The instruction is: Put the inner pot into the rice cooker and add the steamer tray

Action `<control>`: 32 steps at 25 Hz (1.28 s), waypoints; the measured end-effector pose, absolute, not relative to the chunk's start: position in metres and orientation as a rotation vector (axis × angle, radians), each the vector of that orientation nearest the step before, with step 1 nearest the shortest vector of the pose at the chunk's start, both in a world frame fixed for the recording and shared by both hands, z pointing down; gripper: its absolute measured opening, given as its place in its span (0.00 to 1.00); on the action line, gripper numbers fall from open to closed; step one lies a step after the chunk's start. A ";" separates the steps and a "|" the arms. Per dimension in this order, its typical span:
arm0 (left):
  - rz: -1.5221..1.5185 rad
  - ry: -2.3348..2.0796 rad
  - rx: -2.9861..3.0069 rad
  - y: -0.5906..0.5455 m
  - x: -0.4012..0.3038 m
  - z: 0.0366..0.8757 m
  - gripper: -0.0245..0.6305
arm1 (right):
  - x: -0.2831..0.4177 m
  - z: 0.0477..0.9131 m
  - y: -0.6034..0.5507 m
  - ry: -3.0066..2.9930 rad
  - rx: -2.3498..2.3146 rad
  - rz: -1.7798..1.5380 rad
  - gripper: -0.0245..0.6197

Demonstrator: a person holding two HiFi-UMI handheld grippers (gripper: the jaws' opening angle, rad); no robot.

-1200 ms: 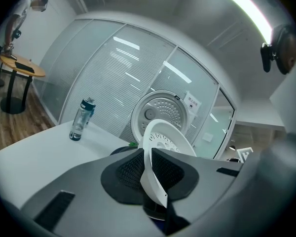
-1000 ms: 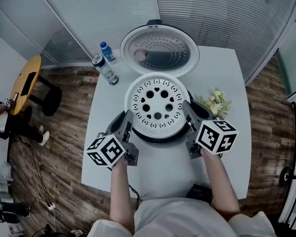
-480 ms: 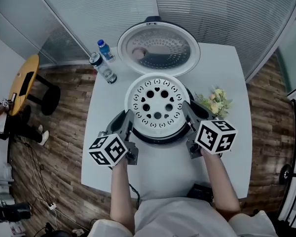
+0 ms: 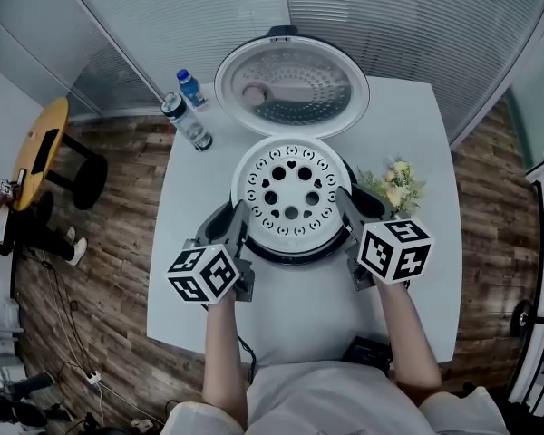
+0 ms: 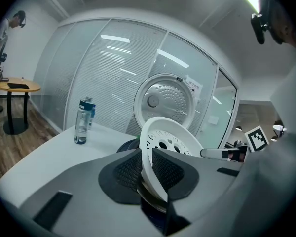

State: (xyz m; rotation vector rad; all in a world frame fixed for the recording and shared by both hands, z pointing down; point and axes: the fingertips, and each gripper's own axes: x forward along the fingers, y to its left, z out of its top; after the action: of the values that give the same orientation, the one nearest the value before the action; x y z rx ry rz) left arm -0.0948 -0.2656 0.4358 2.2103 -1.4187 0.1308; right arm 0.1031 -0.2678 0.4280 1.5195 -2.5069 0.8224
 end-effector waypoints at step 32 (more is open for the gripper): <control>0.516 -1.539 2.303 -0.273 -0.089 0.457 0.21 | 0.102 0.446 -0.278 -2.263 1.546 0.405 0.20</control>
State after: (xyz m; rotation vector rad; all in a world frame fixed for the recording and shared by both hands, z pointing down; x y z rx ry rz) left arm -0.0887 -0.2728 0.4570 2.3027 -1.5389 0.5155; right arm 0.1024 -0.2777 0.4463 1.5459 -2.2635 0.4052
